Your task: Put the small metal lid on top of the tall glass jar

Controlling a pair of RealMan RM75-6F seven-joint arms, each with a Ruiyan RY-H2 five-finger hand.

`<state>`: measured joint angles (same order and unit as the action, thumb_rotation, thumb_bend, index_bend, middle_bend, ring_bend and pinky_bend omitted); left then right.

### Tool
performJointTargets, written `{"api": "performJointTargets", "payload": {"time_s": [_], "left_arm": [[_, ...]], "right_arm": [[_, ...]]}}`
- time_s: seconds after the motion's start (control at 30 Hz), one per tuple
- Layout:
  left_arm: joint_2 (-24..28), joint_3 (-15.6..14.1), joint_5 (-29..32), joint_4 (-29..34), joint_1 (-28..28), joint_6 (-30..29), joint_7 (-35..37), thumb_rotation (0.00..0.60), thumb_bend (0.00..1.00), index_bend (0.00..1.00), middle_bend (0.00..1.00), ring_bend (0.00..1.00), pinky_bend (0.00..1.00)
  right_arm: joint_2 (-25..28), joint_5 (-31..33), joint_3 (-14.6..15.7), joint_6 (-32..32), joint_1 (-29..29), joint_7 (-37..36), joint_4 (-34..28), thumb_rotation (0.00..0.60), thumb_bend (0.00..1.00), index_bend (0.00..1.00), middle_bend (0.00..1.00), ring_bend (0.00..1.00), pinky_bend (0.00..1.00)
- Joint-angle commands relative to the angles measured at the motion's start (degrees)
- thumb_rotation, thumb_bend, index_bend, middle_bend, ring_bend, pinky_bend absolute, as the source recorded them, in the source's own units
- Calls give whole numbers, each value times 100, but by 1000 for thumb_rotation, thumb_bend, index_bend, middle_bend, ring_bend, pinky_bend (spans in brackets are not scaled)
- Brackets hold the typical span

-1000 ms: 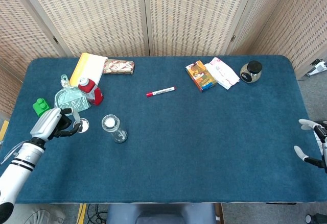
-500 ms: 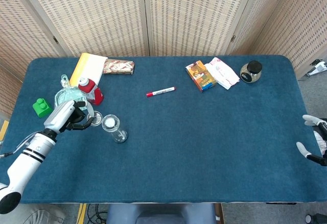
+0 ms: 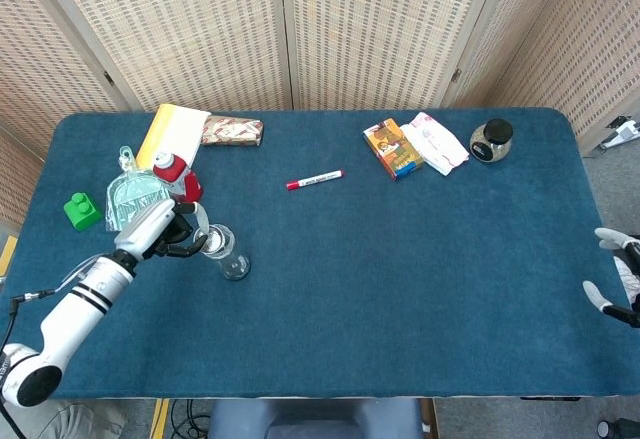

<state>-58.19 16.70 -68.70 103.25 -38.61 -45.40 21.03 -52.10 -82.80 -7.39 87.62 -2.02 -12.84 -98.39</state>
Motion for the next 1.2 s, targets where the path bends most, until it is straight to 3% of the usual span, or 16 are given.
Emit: {"api": "performJointTargets", "payload": {"time_s": [0.03,0.53,1.07,1.2], "left_arm": [[-69,-34,38,-51,-66,51,-76,600,474,605,1000,1000,1000],[-212,-157,421,-237,-256,152,-487,600,474,591,1000,1000,1000],[-116,-170,487,-129,-226,39,-537,600,474,334,1000,1000,1000],[-98,-135,401,-84,-108,-215,-466,600,478,321,1000,1000,1000]], "right_arm": [[-6,10,7,-14,3,-4,14,600,226,262,341,221,333],[-44,53,26,-50,26,-67,98,600,226,262,341,222,333],[-48,63,28,-52,44,-90,112,600,226,262,341,221,333],[-55,66,21,-52,41,-96,126,600,226,262,342,222,333]]}}
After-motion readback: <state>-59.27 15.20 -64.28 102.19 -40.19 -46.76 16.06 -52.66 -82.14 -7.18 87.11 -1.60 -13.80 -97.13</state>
